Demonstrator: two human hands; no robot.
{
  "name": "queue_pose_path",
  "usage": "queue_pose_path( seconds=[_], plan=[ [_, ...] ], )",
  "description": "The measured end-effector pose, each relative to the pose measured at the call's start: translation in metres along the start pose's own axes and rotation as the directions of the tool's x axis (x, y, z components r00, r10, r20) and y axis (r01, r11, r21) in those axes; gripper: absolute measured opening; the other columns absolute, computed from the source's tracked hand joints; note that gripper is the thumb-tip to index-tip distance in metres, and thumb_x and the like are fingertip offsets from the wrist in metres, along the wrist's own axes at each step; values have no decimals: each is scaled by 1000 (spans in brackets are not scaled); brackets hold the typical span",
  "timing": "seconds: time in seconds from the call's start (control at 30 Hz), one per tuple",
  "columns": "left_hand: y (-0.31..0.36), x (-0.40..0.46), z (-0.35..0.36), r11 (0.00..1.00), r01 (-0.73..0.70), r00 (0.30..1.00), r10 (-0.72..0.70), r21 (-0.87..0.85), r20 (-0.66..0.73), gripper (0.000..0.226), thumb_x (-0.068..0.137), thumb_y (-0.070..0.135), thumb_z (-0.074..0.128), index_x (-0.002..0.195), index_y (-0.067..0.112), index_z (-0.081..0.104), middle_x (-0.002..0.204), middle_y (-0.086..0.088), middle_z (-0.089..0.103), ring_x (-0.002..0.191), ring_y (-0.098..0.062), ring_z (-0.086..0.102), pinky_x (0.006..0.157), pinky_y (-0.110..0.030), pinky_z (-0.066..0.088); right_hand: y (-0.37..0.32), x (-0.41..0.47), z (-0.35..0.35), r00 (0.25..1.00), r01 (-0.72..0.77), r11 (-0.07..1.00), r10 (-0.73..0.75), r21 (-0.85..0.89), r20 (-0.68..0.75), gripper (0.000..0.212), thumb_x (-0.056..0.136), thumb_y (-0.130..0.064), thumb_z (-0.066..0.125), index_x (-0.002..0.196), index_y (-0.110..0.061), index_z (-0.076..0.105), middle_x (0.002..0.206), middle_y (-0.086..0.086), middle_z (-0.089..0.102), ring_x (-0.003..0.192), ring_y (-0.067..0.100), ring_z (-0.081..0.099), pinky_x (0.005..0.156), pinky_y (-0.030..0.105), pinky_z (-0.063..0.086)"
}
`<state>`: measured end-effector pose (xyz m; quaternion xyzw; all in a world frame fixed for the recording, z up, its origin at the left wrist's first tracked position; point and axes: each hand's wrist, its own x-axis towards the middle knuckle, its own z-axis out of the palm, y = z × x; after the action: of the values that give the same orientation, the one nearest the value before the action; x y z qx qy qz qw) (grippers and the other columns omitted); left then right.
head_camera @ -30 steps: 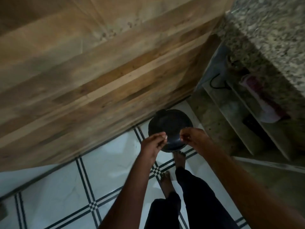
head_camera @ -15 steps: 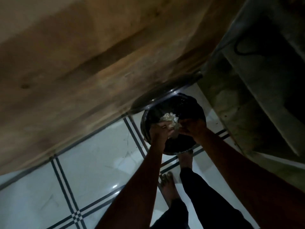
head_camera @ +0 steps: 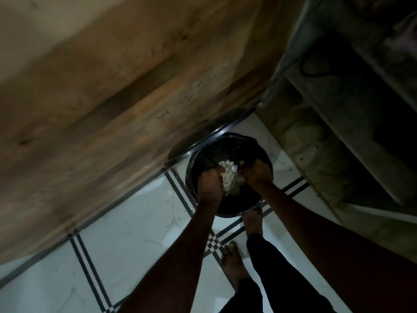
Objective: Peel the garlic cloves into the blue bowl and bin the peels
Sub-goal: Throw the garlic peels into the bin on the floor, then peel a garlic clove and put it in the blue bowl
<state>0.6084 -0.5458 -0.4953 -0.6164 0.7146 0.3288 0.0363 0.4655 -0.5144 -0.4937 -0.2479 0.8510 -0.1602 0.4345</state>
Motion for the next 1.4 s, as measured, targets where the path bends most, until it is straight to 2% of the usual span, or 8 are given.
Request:
queue_pose_path(
  seconds=[0.17,0.3,0.4,0.57,0.77,1.23,1.3,1.4],
  plan=[
    [61,-69,-66,965,-52,981,2,-257,-194,14,92,17,69,100,16,80,95,-4,79,87,-23,75,81,-41,61,-16,-81,-87,994,68,981,-83,181,77,17,91,-12,66,95,-14,82,107,18,76,107,34,69,98,45,54],
    [150,-159,-139,850,-123,988,53,-513,-148,15,94,16,72,99,28,79,96,13,78,89,-1,72,84,-30,59,-21,-186,-187,991,110,893,-130,435,16,12,75,-38,67,70,-36,78,85,3,78,88,26,75,89,54,59],
    [228,-226,-178,724,-139,990,108,-675,-89,17,96,19,71,96,34,78,95,12,78,91,-6,73,85,-33,60,-23,-272,-271,979,202,831,-170,519,-109,22,89,-38,65,83,-22,79,82,6,77,82,28,75,82,55,60],
    [357,-337,-206,536,-201,956,289,-820,-45,16,98,10,67,102,20,78,92,2,79,86,-12,73,79,-29,60,16,-391,-399,927,338,754,-161,564,-339,19,102,-16,60,95,-12,78,85,4,78,78,17,74,66,21,58],
    [491,-455,-161,423,-230,846,532,-876,36,18,101,4,59,103,9,76,91,-8,77,78,-12,69,69,-22,55,137,-486,-524,820,431,760,-104,487,-563,21,100,-15,62,86,-10,76,73,9,74,68,21,70,67,42,57],
    [691,-636,81,583,-53,732,574,-811,365,22,103,8,56,98,7,78,85,-11,76,78,-20,69,72,-32,56,456,-551,-677,719,286,794,192,537,-668,33,84,-51,53,81,-26,76,76,-9,75,73,11,73,70,50,61],
    [702,-641,108,632,-124,730,580,-765,360,22,103,9,58,97,10,79,86,-8,77,80,-21,70,76,-38,57,480,-548,-685,710,245,810,224,532,-668,33,85,-51,54,81,-26,75,74,-8,75,71,11,72,69,47,61],
    [712,-642,144,679,-467,705,672,-566,225,16,98,15,65,103,19,79,95,4,78,88,-9,71,83,-33,59,509,-540,-695,666,158,860,270,485,-696,17,92,-35,65,87,-22,76,77,-9,74,72,8,70,66,31,56]
  ],
)
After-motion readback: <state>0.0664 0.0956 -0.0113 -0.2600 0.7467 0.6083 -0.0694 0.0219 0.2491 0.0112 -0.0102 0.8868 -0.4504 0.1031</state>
